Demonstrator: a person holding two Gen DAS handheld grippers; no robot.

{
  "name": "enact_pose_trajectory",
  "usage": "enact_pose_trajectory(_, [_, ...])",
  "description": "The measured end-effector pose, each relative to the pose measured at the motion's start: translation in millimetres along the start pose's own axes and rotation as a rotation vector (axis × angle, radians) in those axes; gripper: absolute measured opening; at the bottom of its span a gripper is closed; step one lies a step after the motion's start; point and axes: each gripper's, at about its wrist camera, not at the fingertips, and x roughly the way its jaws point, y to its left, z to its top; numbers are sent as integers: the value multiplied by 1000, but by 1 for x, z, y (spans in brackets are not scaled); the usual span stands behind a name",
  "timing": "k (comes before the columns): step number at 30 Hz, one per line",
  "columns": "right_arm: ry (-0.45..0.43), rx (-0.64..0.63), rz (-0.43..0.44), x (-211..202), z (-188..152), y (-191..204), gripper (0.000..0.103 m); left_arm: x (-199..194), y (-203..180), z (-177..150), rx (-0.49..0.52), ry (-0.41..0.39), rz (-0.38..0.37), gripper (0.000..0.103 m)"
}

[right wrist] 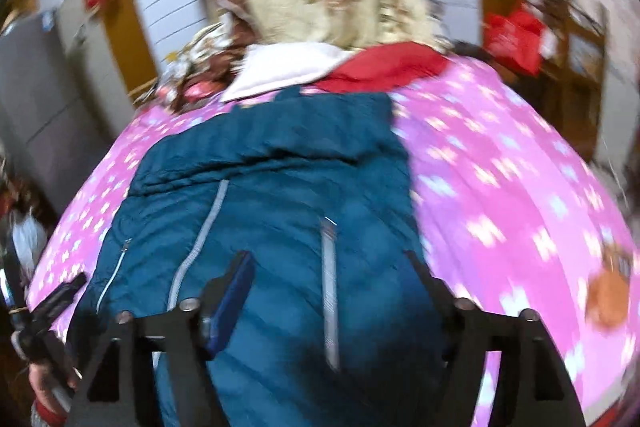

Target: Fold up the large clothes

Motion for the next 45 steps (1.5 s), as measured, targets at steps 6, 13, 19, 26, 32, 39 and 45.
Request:
enact_pose_trajectory(6, [10,150,-23,-11,-44,-53,73,-46,-3,-4,97,-72,114,83])
enact_pose_trajectory(13, [7,79,-65,-22,-69,-47,73,-84,-14,0,111,-115,93,83])
enact_pose_trajectory(19, [-4,51,-84,-26,-71,-40,73,-90,-27,-2,136,-60,36,83])
enact_pose_trajectory(26, [35,19,-109,-14,-75,-33,73,-78,-34,-8,169,7,43,83])
enact_pose_trajectory(32, [58,17,-113,-6,-76,-29,73,-68,-31,-11,165,37,51,83])
enact_pose_trajectory(39, [79,38,-107,0,-77,-32,73,-60,-31,-15,171,58,61,83])
enact_pose_trajectory(45, [90,75,-110,2,-77,-40,73,-54,-18,-8,157,76,55,83])
